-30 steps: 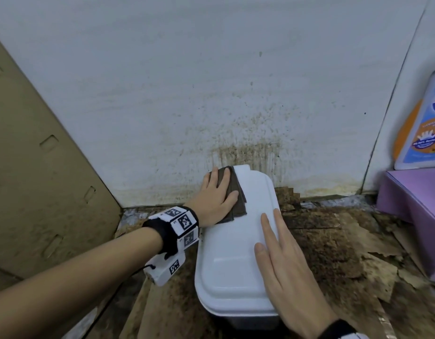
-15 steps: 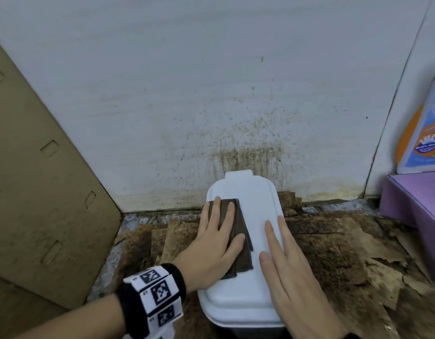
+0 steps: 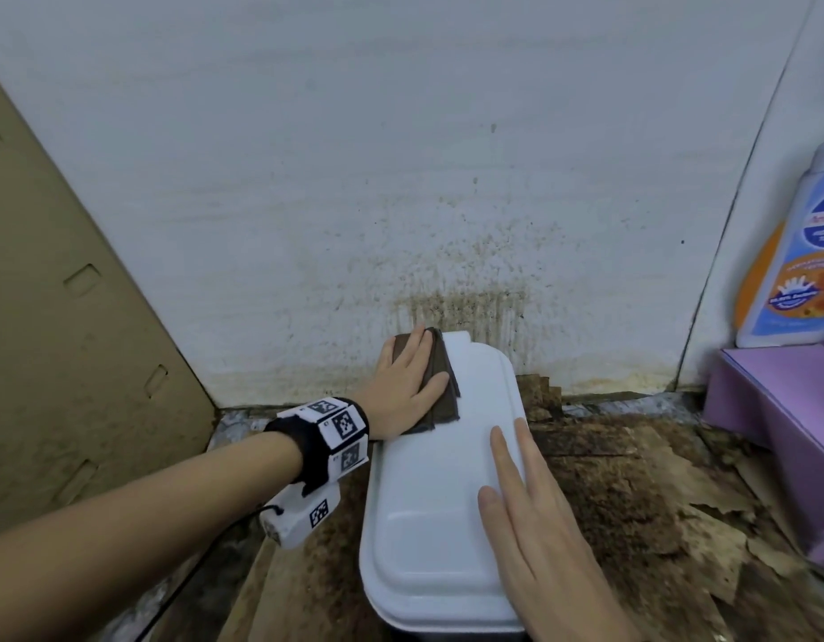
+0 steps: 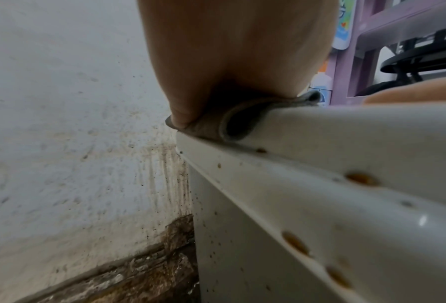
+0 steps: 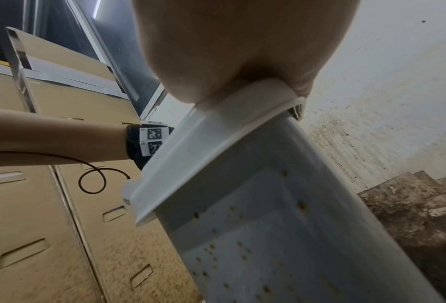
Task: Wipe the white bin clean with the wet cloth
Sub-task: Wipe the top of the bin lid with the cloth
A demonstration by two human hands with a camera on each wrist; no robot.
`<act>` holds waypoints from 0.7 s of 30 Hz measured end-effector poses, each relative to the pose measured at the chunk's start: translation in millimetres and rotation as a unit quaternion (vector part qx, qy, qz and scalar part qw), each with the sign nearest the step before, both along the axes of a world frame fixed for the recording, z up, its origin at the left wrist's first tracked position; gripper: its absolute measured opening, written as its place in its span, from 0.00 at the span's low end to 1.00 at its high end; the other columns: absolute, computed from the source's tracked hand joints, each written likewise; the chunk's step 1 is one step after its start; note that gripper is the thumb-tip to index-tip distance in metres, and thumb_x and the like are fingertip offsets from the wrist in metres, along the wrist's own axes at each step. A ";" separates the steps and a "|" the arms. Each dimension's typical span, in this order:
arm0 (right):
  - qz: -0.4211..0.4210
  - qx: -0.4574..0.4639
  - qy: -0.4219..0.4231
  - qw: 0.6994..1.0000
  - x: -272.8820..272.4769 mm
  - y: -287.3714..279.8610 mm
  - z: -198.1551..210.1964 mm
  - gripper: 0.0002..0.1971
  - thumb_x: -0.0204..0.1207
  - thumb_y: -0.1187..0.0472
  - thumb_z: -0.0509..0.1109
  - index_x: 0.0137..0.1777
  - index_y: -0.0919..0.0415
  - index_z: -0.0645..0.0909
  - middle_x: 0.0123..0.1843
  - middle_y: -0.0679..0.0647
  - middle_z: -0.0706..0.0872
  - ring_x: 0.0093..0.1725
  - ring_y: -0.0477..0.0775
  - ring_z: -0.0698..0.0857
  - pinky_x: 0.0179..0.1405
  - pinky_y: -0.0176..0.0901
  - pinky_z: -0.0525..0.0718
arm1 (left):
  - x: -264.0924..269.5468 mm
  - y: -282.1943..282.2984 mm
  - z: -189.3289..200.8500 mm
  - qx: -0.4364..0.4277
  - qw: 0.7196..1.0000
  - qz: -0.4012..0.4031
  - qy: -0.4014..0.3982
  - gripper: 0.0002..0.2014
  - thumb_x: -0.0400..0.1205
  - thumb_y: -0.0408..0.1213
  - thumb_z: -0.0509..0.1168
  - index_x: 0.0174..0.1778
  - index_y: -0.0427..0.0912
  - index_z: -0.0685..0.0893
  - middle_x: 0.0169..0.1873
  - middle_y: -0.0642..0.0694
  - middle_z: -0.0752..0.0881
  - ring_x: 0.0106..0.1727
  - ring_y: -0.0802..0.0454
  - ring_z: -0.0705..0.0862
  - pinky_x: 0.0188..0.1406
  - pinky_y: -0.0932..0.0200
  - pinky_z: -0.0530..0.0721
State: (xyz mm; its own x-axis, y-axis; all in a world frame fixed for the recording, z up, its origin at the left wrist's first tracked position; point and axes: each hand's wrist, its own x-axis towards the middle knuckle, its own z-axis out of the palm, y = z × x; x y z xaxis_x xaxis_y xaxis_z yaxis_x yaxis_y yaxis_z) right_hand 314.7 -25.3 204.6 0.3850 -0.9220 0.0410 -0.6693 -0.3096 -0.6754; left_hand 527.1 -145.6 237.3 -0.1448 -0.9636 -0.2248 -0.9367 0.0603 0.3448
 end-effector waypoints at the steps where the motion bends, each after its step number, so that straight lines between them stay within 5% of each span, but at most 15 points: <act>1: 0.001 0.002 -0.003 1.000 -0.5 0.6 -0.6 0.28 0.86 0.38 0.41 0.81 0.28 0.31 0.81 0.28 0.20 0.79 0.29 0.38 0.78 0.29 0.42 | 1.2 1.6 -0.6 -0.003 1.000 -0.003 0.006 0.36 0.92 0.59 0.44 0.90 0.49 0.35 0.89 0.55 0.31 0.89 0.40 0.30 0.88 0.43 0.38; 10: 0.003 -0.022 -0.012 1.000 -2.6 4.7 -5.0 0.29 0.85 0.37 0.40 0.83 0.29 0.33 0.81 0.26 0.21 0.79 0.24 0.32 0.79 0.27 0.40 | -10.0 61.3 -3.8 -0.001 0.999 0.005 0.031 0.38 0.91 0.60 0.45 0.90 0.49 0.32 0.88 0.59 0.29 0.86 0.47 0.21 0.90 0.41 0.38; 13: 0.001 -0.027 -0.020 0.999 -2.4 5.8 -6.6 0.29 0.86 0.38 0.41 0.84 0.29 0.33 0.82 0.26 0.22 0.81 0.25 0.33 0.83 0.31 0.43 | -18.8 101.3 -5.7 -0.008 1.000 -0.024 0.005 0.36 0.92 0.59 0.43 0.86 0.52 0.27 0.81 0.65 0.21 0.74 0.62 0.10 0.87 0.50 0.28; 17: 0.002 -0.035 -0.023 0.999 -2.1 7.0 -7.8 0.31 0.82 0.36 0.37 0.84 0.31 0.33 0.83 0.28 0.22 0.83 0.27 0.34 0.80 0.27 0.42 | -21.4 126.7 -8.7 -0.025 0.999 -0.028 0.001 0.37 0.91 0.60 0.41 0.88 0.50 0.28 0.84 0.60 0.23 0.80 0.56 0.13 0.86 0.52 0.26; 21: 0.009 -0.035 -0.028 0.999 -3.9 5.6 -10.0 0.30 0.85 0.38 0.40 0.84 0.30 0.32 0.82 0.27 0.22 0.83 0.27 0.34 0.79 0.27 0.41 | -25.4 118.4 2.0 -0.027 0.997 -0.069 -0.024 0.35 0.93 0.55 0.42 0.85 0.46 0.26 0.78 0.60 0.21 0.64 0.75 0.07 0.73 0.67 0.14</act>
State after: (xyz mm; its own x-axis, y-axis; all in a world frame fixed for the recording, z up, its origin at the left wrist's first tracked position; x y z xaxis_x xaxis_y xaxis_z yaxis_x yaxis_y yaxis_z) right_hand 310.8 -19.7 194.7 0.3968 -0.9091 0.1271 -0.6256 -0.3692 -0.6872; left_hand 501.7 -27.2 239.4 -0.2663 -0.9464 -0.1826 -0.9338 0.2063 0.2925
